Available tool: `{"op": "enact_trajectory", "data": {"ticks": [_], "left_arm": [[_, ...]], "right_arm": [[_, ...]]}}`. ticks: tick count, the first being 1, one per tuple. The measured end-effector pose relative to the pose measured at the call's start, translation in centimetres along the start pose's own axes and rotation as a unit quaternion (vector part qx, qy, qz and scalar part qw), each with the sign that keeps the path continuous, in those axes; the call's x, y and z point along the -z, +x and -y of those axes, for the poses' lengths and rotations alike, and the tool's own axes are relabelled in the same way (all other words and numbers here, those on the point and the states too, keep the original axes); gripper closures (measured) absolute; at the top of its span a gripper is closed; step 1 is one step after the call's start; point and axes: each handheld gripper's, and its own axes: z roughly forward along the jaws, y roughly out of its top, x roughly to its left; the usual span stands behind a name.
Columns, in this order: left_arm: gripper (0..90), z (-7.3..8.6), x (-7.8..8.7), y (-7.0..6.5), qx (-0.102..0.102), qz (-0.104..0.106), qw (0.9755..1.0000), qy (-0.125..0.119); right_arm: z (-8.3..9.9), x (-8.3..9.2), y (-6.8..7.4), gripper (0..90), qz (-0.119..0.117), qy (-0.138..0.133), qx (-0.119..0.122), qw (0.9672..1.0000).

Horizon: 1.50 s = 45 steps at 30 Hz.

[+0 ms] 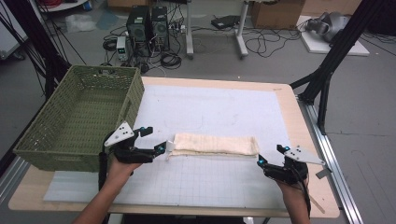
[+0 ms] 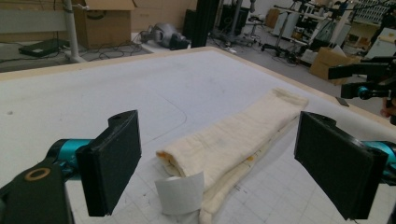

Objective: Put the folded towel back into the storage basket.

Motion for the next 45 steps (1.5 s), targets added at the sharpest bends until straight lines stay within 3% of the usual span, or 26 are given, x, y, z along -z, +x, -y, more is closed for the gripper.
{"op": "enact_trajectory", "data": {"ticks": [9,14,20,25,27,33,45], "left_arm": [[14.4,-1.5,-1.7,0.2,-0.018,-0.002,0.9998,0.001],[14.5,-2.0,-2.6,0.1,-0.008,0.006,0.9997,0.021],[14.7,-2.6,-3.5,0.0,-0.010,0.003,0.9994,0.034],[15.2,-2.5,-4.5,0.5,0.000,-0.007,0.9980,0.062],[16.1,-2.1,-5.4,0.9,0.009,-0.009,0.9951,0.098],[18.0,-1.3,-6.5,1.3,0.009,-0.020,0.9916,0.127],[28.6,0.6,-8.8,2.2,0.042,-0.027,0.9804,0.191]], "right_arm": [[0.0,0.0,0.0,16.3,-0.003,-0.005,-0.003,1.0000],[0.0,0.1,0.0,16.2,-0.003,-0.003,-0.005,1.0000],[-0.1,0.1,0.0,16.2,-0.004,-0.004,-0.003,1.0000],[0.0,0.0,0.1,16.2,-0.005,-0.002,-0.002,1.0000],[0.0,0.0,0.1,16.2,-0.005,-0.001,-0.001,1.0000],[0.0,-0.1,0.0,16.3,-0.005,0.000,-0.002,1.0000],[0.0,-0.2,0.0,16.2,-0.006,0.002,0.004,1.0000]]}}
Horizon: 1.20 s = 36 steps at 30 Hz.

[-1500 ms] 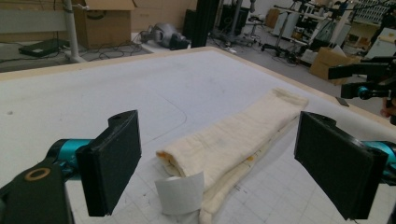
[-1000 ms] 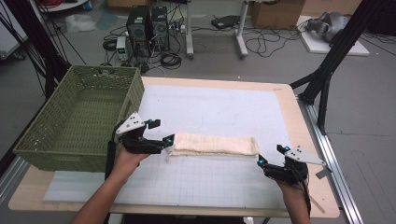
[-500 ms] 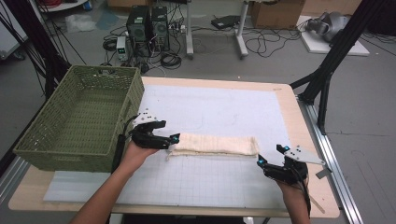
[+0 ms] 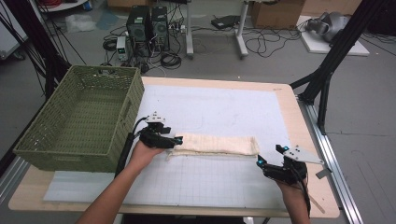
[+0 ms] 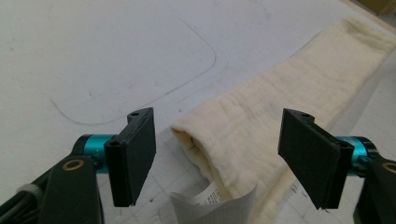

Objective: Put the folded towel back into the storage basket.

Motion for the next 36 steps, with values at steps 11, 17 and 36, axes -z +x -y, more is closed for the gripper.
{"op": "enact_trajectory", "data": {"ticks": [11,17,36], "left_arm": [[31.7,0.7,-1.9,-0.8,-0.016,-0.030,0.9984,0.044],[41.5,0.9,-2.0,-1.3,-0.037,-0.039,0.9971,0.054],[79.1,1.6,-1.6,-2.0,-0.050,0.007,0.9985,0.022]], "right_arm": [[0.0,0.0,-0.1,16.2,0.000,0.003,-0.001,1.0000],[0.1,0.0,-0.1,16.3,0.000,0.004,0.000,1.0000],[0.1,0.0,-0.1,16.3,0.000,0.004,-0.001,1.0000]]}}
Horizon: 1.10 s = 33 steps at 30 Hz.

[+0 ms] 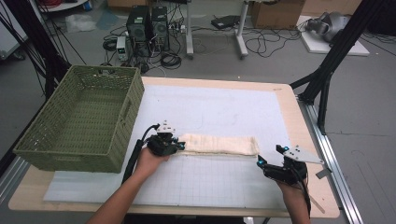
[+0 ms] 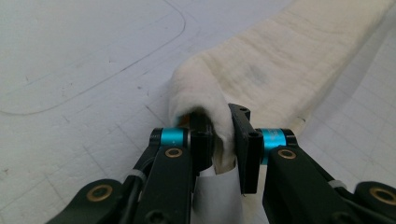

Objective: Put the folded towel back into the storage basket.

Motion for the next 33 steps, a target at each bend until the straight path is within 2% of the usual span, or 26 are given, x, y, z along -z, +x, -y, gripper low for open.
{"op": "enact_trajectory", "data": {"ticks": [6,7,8,9,11,15,19,25,27,29,32,33], "left_arm": [[79.1,-0.1,0.5,-0.1,0.000,0.005,0.9998,-0.021],[79.1,-0.2,0.8,-0.1,0.001,0.010,0.9993,-0.035],[79.1,-0.2,0.8,-0.1,0.001,0.010,0.9993,-0.035],[79.1,-0.3,1.1,-0.2,0.000,0.014,0.9988,-0.047],[79.1,-0.4,1.2,-0.3,0.000,0.015,0.9986,-0.050],[79.1,-0.4,1.5,-0.4,-0.004,0.017,0.9982,-0.057],[79.0,-0.5,1.7,-0.5,-0.006,0.019,0.9979,-0.062],[78.7,-0.6,2.0,-0.6,-0.013,0.022,0.9973,-0.068],[78.6,-0.6,2.1,-0.7,-0.013,0.023,0.9971,-0.071],[78.7,-0.6,2.2,-0.7,-0.017,0.026,0.9967,-0.075],[78.6,-0.6,2.3,-0.8,-0.018,0.027,0.9965,-0.077],[78.5,-0.5,2.3,-0.8,-0.019,0.028,0.9964,-0.078]], "right_arm": [[0.0,-0.1,-0.1,16.3,0.000,0.000,-0.001,1.0000],[0.0,-0.1,-0.1,16.3,0.001,-0.001,0.000,1.0000],[0.0,-0.1,-0.1,16.3,0.001,-0.001,0.000,1.0000],[-0.1,-0.2,-0.1,16.3,0.001,-0.002,-0.001,1.0000],[-0.1,-0.3,-0.1,16.3,0.002,-0.003,-0.001,1.0000],[-0.4,-0.9,-0.3,16.2,-0.003,-0.001,-0.018,0.9998],[-0.8,-2.0,-0.2,16.2,-0.012,0.008,-0.016,0.9998],[-1.3,-3.4,-0.4,16.2,-0.012,0.027,-0.017,0.9994],[-1.4,-4.5,-0.7,16.2,-0.006,0.042,-0.019,0.9989],[-1.4,-4.9,-0.8,16.2,-0.003,0.047,-0.022,0.9987],[-1.2,-5.9,-0.9,16.3,-0.010,0.062,-0.028,0.9977],[-1.1,-6.6,-0.9,16.3,-0.008,0.070,-0.024,0.9972]]}}
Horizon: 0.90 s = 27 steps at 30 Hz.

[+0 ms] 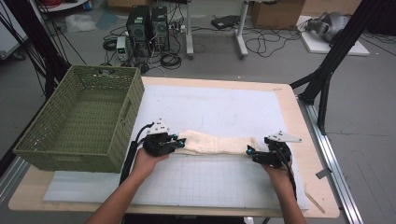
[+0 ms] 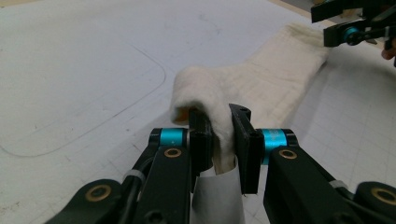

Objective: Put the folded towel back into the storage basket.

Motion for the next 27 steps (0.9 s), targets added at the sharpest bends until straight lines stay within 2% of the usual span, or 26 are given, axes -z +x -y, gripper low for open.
{"op": "enact_trajectory", "data": {"ticks": [2,4,5,6,7,8,9,14,16,17,19,21,24,27], "left_arm": [[78.4,0.04,0.00,-0.02,0.001,0.000,1.0000,0.000],[78.5,0.10,0.04,-0.02,0.001,0.000,1.0000,0.002],[78.5,0.14,0.04,-0.04,0.001,0.001,1.0000,0.000],[78.5,0.16,0.07,-0.06,0.001,0.001,1.0000,0.000],[78.5,0.19,0.08,-0.08,0.002,0.002,1.0000,0.000],[78.5,0.22,0.09,-0.11,0.000,0.002,1.0000,0.001],[78.5,0.27,0.13,-0.13,0.001,0.002,1.0000,0.002],[78.5,0.40,0.14,-0.13,-0.001,0.001,1.0000,0.004],[78.5,0.45,0.08,-0.18,-0.004,0.000,1.0000,0.009],[78.5,0.47,0.04,-0.19,-0.007,0.001,0.9999,0.010],[78.5,0.49,-0.01,-0.27,-0.006,0.000,0.9999,0.011],[78.7,0.48,0.01,-0.27,-0.007,-0.001,0.9999,0.011],[78.7,0.49,0.13,-0.30,-0.007,-0.001,0.9999,0.012],[78.8,0.48,0.29,-0.31,-0.008,-0.001,0.9999,0.010]], "right_arm": [[0.06,-0.28,-0.01,16.3,-0.001,0.006,-0.001,1.0000],[0.51,-1.03,-0.19,19.9,0.001,0.029,-0.011,0.9995],[0.51,-1.03,-0.19,19.9,0.001,0.029,-0.011,0.9995],[0.45,-1.13,-0.19,26.3,-0.005,0.034,-0.010,0.9993],[0.45,-1.13,-0.19,26.3,-0.005,0.034,-0.010,0.9993],[0.47,-1.20,-0.12,32.9,-0.015,0.041,-0.001,0.9990],[0.46,-1.19,-0.02,34.3,-0.016,0.045,-0.002,0.9989],[0.50,-1.20,-0.01,40.3,-0.025,0.048,-0.003,0.9986],[0.54,-1.15,-0.01,50.5,-0.035,0.047,-0.006,0.9983],[0.54,-1.15,-0.01,50.5,-0.035,0.047,-0.006,0.9983],[0.64,-1.07,-0.08,65.4,-0.056,0.045,-0.013,0.9973],[0.67,-1.05,-0.03,73.0,-0.069,0.045,-0.018,0.9964],[0.70,-0.96,0.00,77.5,-0.076,0.044,-0.022,0.9959],[0.73,-0.89,-0.13,78.3,-0.081,0.040,-0.026,0.9956]]}}
